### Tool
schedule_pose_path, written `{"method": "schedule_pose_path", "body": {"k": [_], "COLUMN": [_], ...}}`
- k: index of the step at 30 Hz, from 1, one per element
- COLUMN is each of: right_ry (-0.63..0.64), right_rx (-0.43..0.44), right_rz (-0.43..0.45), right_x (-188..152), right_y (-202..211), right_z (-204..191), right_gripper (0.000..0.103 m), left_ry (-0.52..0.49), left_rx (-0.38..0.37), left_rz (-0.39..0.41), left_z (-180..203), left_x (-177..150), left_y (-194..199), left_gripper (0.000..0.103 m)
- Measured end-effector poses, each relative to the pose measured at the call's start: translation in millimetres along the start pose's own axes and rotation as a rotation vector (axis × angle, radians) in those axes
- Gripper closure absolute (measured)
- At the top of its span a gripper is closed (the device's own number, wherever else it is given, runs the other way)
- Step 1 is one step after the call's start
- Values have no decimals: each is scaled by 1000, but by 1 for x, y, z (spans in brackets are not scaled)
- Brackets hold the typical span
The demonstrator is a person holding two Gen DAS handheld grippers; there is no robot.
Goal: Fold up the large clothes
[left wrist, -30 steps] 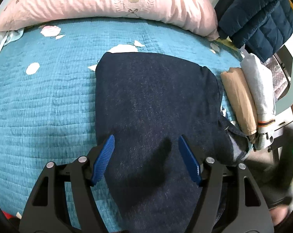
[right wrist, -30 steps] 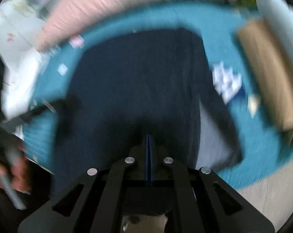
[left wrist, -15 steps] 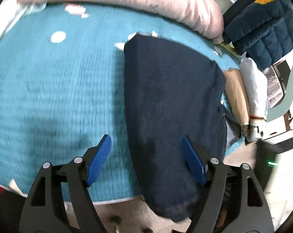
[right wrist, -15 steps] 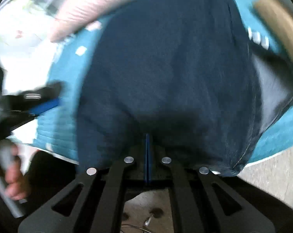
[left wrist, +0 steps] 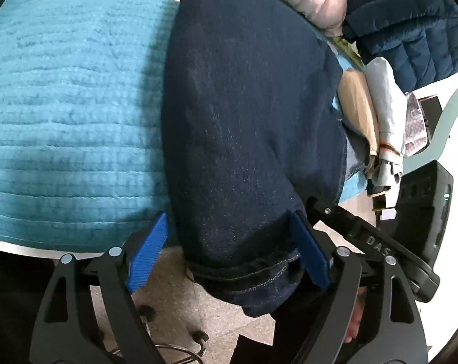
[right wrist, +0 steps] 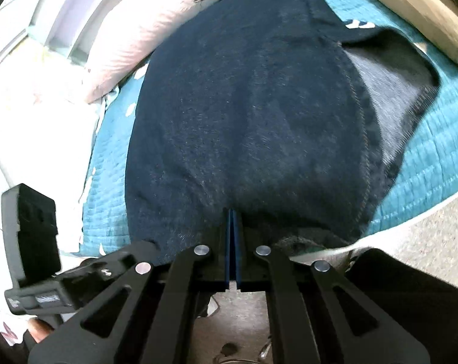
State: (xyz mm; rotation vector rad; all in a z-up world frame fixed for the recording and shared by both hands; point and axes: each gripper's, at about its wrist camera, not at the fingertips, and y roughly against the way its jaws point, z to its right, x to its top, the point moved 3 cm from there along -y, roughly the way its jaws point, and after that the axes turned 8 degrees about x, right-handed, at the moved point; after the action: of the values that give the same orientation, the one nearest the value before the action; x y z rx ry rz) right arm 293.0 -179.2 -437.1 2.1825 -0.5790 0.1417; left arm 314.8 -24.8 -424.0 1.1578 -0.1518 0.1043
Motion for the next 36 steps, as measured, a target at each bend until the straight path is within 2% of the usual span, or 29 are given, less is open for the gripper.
{"method": "schedule_pose_path", "body": {"k": [2,4,7,8,9,10,11,12,15,17,21,23,24,26,29,32,34,36], "right_ry": [-3,-22,-93,-128,-162,-196,-236,-266,-370,-433,-592,-636,-667,-765,-872,-973,-973,-984], "right_rx": [16,21,63,82,100,109,126,139,192,235,336,356,342,348,430,557,607,623], "right_rz": [15,41,113,143,167,191,224,250,328,357,386,410,409,421,397,378,382,392], "right_x": [1,1,3,3,1,0,-2,-4,-10,-13,-23,-27,-32,-48,-63,-71,-68,-69], "right_y": [5,13,32,36,41,45,49,53,62,60,58,62,65,68,60,35,29,22], "right_z": [3,7,14,18,20,22,25,28,32,33,47,49,52,61,71,74,72,75], "right_gripper": [97,97,97,95,89,84,71,59,43,37,37,35,29,29,24,24,24,19], "left_ry": [3,3,25,36,44,73,98,120,106,114,117,125,119,111,100,109,116,124], "left_rx": [-10,-18,-27,-28,-40,-58,-83,-109,-140,-173,-190,-197,-200,-206,-212,-209,-207,-213], "left_rz": [-7,-11,-12,-11,-10,-4,-4,-1,39,53,66,70,76,88,91,85,79,76], "left_z": [3,5,3,-1,-4,-9,-10,-11,0,7,19,26,29,31,28,28,26,23], "left_x": [1,2,4,4,5,7,9,13,21,26,37,42,45,51,54,53,52,51], "left_y": [-2,-2,1,4,6,11,15,19,37,45,53,55,57,63,70,69,69,68], "left_gripper": [22,27,41,52,65,72,80,83,87,88,88,88,88,88,88,88,88,88]}}
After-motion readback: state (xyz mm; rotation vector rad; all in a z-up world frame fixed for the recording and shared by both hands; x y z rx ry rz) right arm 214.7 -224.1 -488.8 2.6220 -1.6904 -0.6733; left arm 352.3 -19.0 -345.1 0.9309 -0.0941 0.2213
